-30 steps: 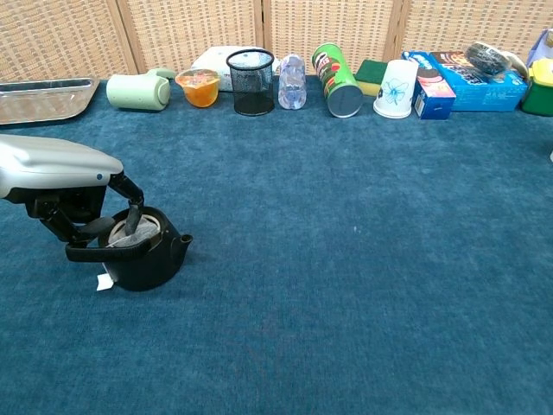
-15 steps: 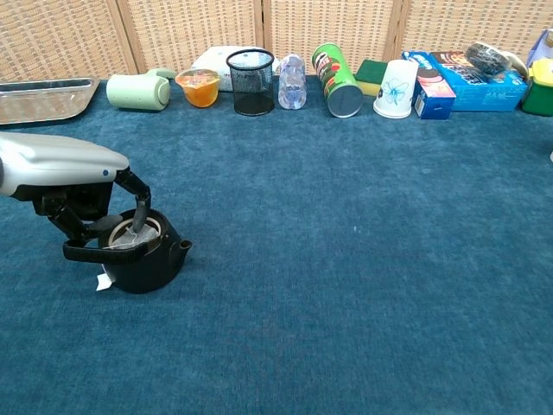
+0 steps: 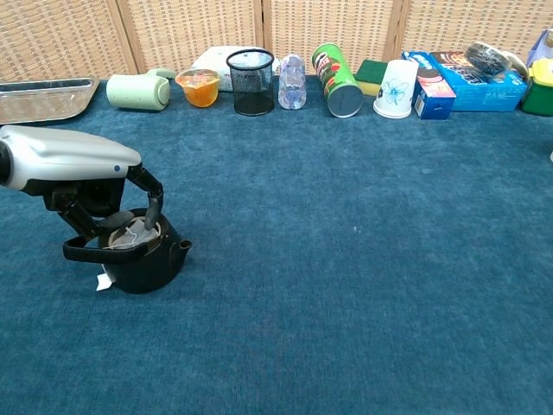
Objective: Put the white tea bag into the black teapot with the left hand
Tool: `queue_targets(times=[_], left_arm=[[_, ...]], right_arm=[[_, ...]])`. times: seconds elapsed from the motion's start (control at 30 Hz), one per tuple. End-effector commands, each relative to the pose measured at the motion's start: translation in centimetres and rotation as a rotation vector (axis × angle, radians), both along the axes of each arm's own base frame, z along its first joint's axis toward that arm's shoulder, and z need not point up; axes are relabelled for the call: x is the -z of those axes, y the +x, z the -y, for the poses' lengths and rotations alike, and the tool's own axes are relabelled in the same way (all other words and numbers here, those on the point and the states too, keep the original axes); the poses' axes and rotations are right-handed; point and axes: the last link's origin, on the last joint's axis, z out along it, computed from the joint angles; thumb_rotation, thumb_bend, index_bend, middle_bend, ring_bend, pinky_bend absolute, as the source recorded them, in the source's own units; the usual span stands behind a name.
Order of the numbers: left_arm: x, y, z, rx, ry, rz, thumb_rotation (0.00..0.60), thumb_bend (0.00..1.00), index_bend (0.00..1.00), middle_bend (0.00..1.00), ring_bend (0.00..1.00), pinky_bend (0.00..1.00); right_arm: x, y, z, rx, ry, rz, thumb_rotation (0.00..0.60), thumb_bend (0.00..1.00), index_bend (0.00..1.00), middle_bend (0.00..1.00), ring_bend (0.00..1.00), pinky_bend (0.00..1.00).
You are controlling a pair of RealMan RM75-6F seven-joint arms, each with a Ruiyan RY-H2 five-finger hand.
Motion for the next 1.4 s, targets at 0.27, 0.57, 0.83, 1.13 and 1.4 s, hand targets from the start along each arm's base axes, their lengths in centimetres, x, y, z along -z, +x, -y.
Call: queue_targets(times=[0.27, 0.57, 0.83, 1.13, 1.4], left_arm=[[0.8, -0.5, -0.2, -0.016, -0.011, -0.026, 0.6, 0.65, 0.41, 1.0, 1.0, 0.92], [0.9, -0.9, -0.5, -0.029, -0.009, -0.045, 0.6, 0.65, 0.42, 1.0, 1.0, 0.92], [0.2, -0.1, -0.4, -0.018, 0.019, 0.001, 0.6, 0.65, 0.41, 1.0, 1.0, 0.92], [-2.6, -0.3, 0.2, -0.032, 0.102, 0.114, 0.6, 0.65, 0.41, 1.0, 1.0, 0.92], [-5.8, -2.8, 1.4, -0.075, 0.254, 0.233, 0.6, 0.64, 0.41, 1.0, 0.99, 0.82]], right_arm=[[-0.1, -0.1, 0.0, 0.003, -0.001, -0.002, 0.6, 0.22, 0.41, 0.44, 0.36, 0.32], [0.0, -0.1, 0.0, 0.005, 0.0, -0.003, 0.6, 0.22, 0.41, 0.44, 0.36, 0.32], [0.0, 0.0, 0.0, 0.003, 0.0, -0.003, 0.6, 0.22, 0.41, 0.44, 0.36, 0.32], [0.0, 0.3, 0.3, -0.009, 0.003, -0.008, 0.6, 0.22, 0.41, 0.44, 0.36, 0.32], [0.1, 0.9, 1.1, -0.036, 0.015, -0.017, 0.6, 0.22, 0.41, 0.44, 0.36, 0.32]])
